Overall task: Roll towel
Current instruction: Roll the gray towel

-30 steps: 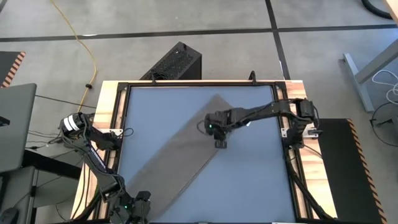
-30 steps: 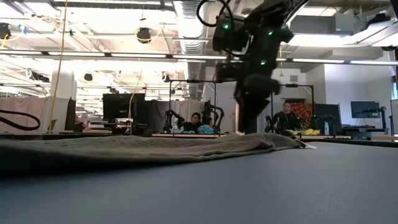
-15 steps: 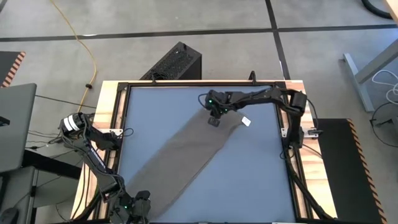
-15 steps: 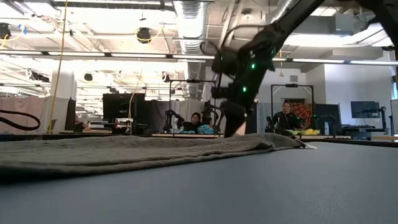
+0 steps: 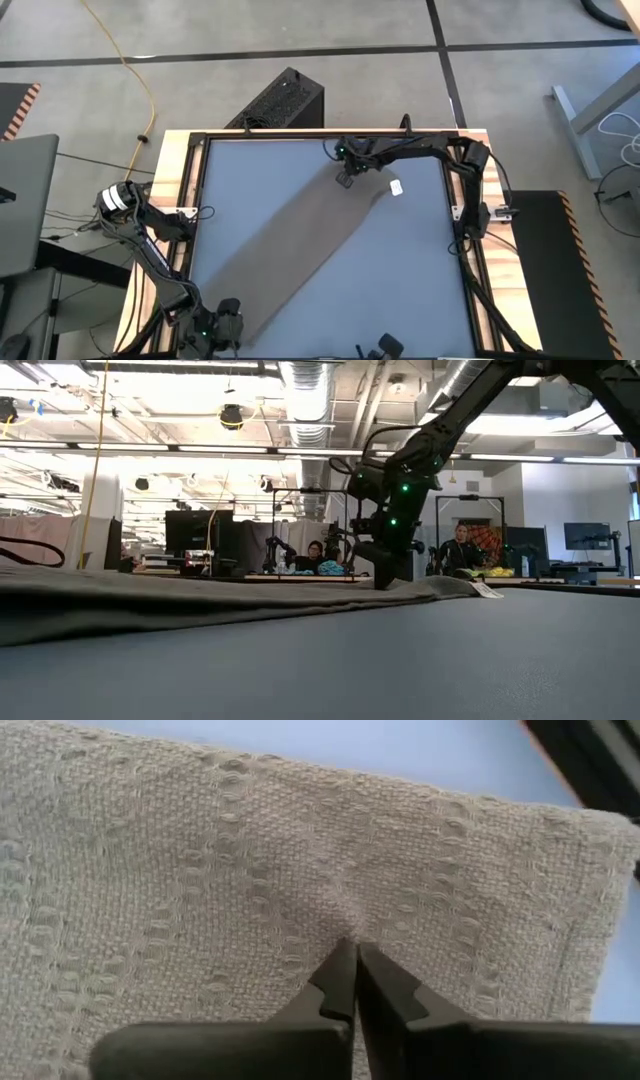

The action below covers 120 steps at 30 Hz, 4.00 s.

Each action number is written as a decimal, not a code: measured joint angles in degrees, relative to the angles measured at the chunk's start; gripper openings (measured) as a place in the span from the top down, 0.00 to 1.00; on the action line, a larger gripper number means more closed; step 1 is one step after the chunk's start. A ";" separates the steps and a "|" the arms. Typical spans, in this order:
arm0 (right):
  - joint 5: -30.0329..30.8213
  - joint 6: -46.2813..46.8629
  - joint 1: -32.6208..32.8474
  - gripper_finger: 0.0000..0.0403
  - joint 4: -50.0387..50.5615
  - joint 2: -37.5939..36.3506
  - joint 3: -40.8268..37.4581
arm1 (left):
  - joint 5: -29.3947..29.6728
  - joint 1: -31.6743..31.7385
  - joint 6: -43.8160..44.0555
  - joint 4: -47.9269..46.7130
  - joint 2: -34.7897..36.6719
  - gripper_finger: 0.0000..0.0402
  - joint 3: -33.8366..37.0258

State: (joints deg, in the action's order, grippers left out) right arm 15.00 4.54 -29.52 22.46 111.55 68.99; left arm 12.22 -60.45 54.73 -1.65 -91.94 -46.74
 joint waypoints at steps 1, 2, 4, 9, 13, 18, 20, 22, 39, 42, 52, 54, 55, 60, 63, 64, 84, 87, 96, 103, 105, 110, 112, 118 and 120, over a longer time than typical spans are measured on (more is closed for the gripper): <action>0.02 0.00 -0.42 0.94 0.02 0.00 0.00 | 0.58 0.00 -0.01 -0.74 0.00 1.00 0.00; 0.00 0.02 -0.80 0.94 0.06 0.00 0.00 | 1.13 0.02 -0.01 -1.25 0.00 1.00 0.00; 0.02 0.07 -1.59 0.95 0.09 -0.05 -0.04 | 2.11 0.02 -0.02 -2.24 -0.01 1.00 0.00; 2.19 1.79 -3.04 0.95 1.79 -1.27 -0.26 | 4.01 0.02 -0.48 -5.06 0.00 1.00 0.00; 2.74 1.93 -3.76 0.95 4.17 -3.71 -0.42 | 5.03 0.02 -0.49 -7.17 0.00 1.00 0.00; 2.71 2.01 -3.74 0.95 7.71 -9.00 -0.37 | 5.01 0.07 -0.49 -7.59 0.00 1.00 0.00; 2.71 2.13 -3.02 0.95 8.06 -11.62 -1.28 | 4.97 0.07 -0.47 -7.54 0.00 1.00 0.00; 2.52 2.51 -2.11 0.95 6.70 -15.02 -4.12 | 4.70 0.04 -0.39 -7.48 -0.02 1.00 0.00; 9.16 15.59 1.24 0.95 -7.78 -35.32 -27.97 | -0.12 1.45 -0.14 -7.36 -0.01 1.00 0.00; 8.08 15.11 -0.98 0.95 -10.07 -35.36 -27.92 | 0.14 1.60 -0.15 -6.62 0.00 1.00 0.00; 6.60 10.58 -4.79 0.72 -9.77 -35.36 -27.93 | 5.25 4.20 -0.27 -6.10 0.00 0.95 0.00; 6.58 10.35 -5.68 0.66 -9.47 -35.36 -27.93 | 5.58 5.03 -0.47 -5.53 0.00 0.91 0.00; 6.56 10.10 -6.06 0.63 -9.46 -35.36 -27.93 | 5.59 5.52 -0.74 -5.11 -0.01 0.88 0.00; 6.03 5.70 -5.07 0.50 -8.24 -35.84 -26.94 | 5.59 7.38 -4.23 -1.97 1.25 0.78 0.00; 5.44 4.31 -1.92 0.48 -5.65 -37.26 -24.83 | 3.52 8.07 -6.16 -1.50 2.09 0.75 -0.09; 4.53 4.02 -0.43 0.48 -4.31 -37.88 -23.97 | 2.56 8.26 -6.43 -2.05 2.16 0.75 -0.09; 1.66 10.64 52.77 0.62 -40.64 -14.46 -17.71 | -2.35 4.81 -15.52 -4.65 -1.56 0.76 0.00; 1.71 10.60 54.35 0.66 -40.31 -6.74 -10.29 | 0.77 4.57 -18.39 -3.39 -3.68 0.76 -0.06; 1.62 11.39 57.08 0.75 -33.98 9.80 9.48 | 2.30 4.50 -20.21 3.72 -10.34 0.77 -0.13; -0.52 13.91 59.68 0.82 -32.58 17.20 19.07 | 5.50 3.68 -19.78 3.94 -10.27 0.98 -0.09; -0.55 15.29 60.45 0.84 -31.11 19.80 22.00 | 6.65 3.00 -19.76 4.24 -10.27 0.99 -0.09; 1.61 18.84 60.65 0.90 -27.73 25.42 30.44 | 11.64 1.28 -19.78 3.02 -8.37 1.00 0.07; 2.54 18.58 60.72 0.93 -25.46 27.08 33.52 | 13.94 0.98 -19.91 2.55 -6.90 1.00 0.12; 5.92 18.77 61.21 0.97 -21.00 29.42 41.01 | 22.25 0.81 -19.56 -3.98 -1.36 1.00 0.06; 5.95 19.27 61.14 0.96 -20.64 29.42 41.49 | 23.95 1.21 -18.95 -5.23 0.24 1.00 -0.01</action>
State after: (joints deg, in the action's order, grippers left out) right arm 20.95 23.80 31.62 1.82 140.97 110.48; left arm 36.17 -59.24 35.78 -6.88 -91.70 -46.75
